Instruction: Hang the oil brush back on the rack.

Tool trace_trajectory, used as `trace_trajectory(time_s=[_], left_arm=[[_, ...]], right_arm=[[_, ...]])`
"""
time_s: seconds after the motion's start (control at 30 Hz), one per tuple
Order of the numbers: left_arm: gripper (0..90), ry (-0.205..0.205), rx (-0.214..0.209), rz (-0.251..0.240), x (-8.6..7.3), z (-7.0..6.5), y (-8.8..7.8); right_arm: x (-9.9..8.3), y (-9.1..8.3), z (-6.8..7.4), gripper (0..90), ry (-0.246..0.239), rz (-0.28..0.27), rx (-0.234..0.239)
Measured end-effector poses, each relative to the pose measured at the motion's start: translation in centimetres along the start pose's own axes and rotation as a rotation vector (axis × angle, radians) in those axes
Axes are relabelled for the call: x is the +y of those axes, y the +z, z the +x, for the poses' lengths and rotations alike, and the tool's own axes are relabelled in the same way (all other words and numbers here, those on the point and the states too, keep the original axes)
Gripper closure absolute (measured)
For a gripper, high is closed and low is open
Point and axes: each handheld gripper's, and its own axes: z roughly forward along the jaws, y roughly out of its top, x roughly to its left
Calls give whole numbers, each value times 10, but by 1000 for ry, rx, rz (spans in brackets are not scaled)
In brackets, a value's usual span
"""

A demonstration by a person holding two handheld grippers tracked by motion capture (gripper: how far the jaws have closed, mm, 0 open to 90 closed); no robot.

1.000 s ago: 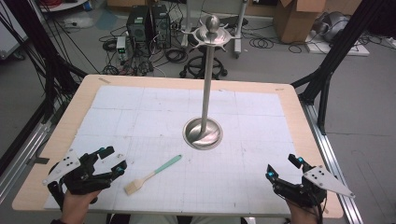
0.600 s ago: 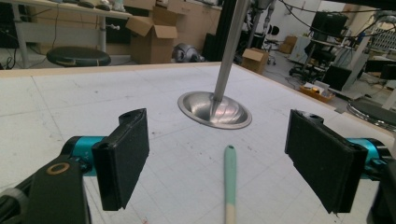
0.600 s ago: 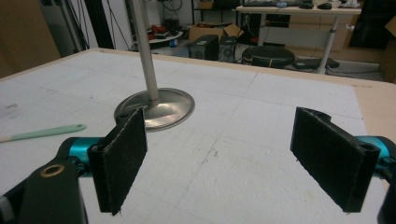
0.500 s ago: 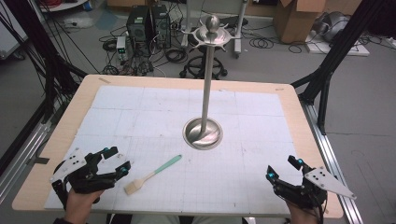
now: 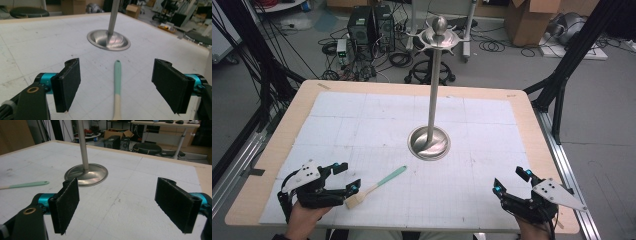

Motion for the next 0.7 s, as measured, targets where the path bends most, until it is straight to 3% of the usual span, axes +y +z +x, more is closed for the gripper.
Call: trace_trajectory(time_s=[0.23,0.53,0.7], left_arm=[[267,24,-14,114,-4,-3,18],[419,47,-12,279,-12,0,37],[454,53,-20,328,-15,-1,43]], right_arm=[[0,4,1,180,-23,23,20],[-1,8,4,181,-28,44,29],[-1,9,4,181,-25,46,30]])
